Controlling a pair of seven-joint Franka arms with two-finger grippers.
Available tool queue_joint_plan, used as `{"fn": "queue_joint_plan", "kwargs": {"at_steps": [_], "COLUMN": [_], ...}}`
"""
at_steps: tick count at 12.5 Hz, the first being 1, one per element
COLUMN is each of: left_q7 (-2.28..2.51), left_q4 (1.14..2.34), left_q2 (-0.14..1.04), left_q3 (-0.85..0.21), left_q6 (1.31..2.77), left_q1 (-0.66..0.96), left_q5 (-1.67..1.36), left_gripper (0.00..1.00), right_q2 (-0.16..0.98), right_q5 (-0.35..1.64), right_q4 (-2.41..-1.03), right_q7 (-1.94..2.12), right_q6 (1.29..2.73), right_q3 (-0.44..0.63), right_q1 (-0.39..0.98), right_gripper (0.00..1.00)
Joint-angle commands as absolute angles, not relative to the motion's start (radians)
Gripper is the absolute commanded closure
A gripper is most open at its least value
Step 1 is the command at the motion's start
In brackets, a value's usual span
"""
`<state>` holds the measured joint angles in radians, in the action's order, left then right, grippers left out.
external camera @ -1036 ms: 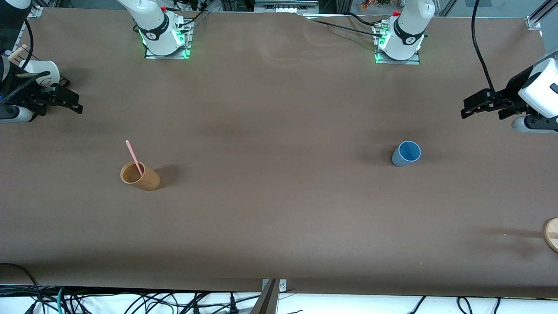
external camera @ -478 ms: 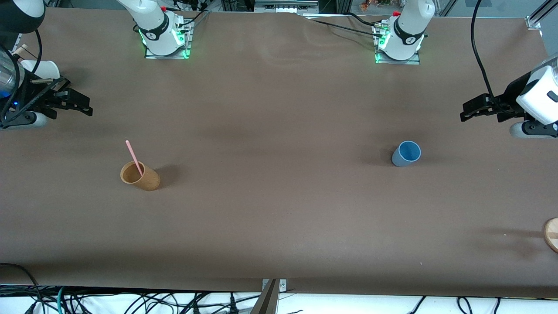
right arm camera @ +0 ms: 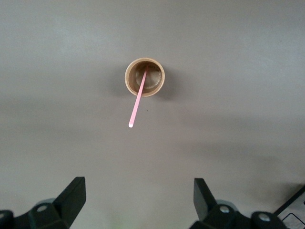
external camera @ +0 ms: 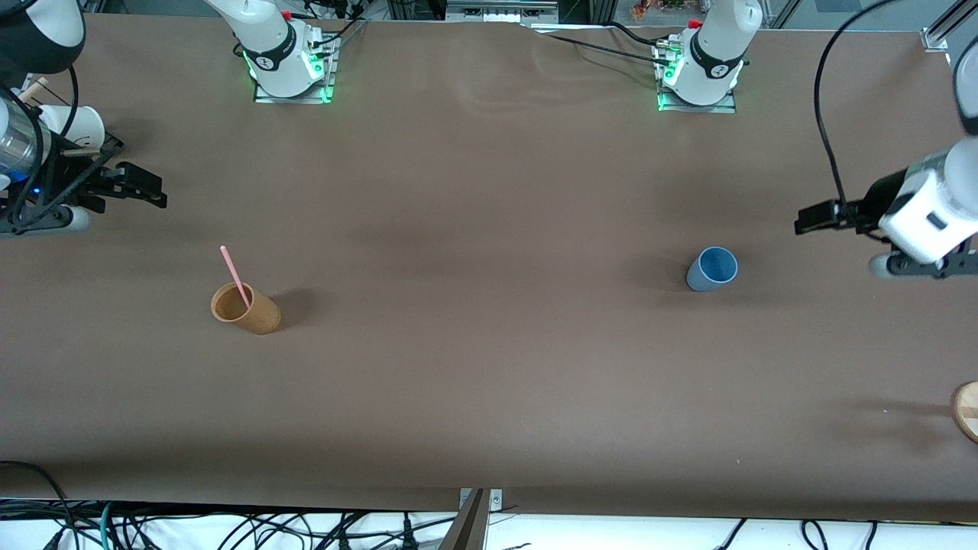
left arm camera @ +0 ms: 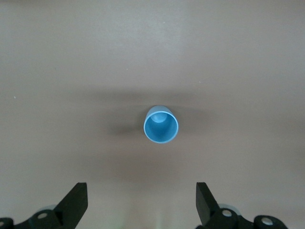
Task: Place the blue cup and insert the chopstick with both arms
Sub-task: 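Reach the left gripper to the blue cup while the right gripper reaches the chopstick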
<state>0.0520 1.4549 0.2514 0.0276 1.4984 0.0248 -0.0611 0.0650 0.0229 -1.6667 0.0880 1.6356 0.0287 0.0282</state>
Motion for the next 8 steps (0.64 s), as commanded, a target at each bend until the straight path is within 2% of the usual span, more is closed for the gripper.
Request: {"fn": "queue_joint_plan", "kwargs": {"at_steps": [1,3,8], "left_q7": [0.031,0.017,-0.006], "left_q4": [1.445,1.471,1.805], "left_q2": [0.323,0.359,0.302], "left_q3": [0.023,0.017,0.017], "left_q6": [1.526,1.569,1.923], "left_q1": [0.028,0.046,0.075], "left_q5": [-0.054,0.006,0.048], "left_gripper": [0.00,0.00,0.00], "right_q2": [0.084,0.094,0.224], "right_q5": [0.015,0.015,0.029], "right_q4": [-1.654,-1.655,-1.654], "right_q7": [0.083,0.072,0.037], "right_q6": [1.626,1.626,1.744], "right_q3": [0.029,0.029,0.026], "right_q1": [0.025,0.031,0.064], "right_gripper": [0.00,0.00,0.00]}}
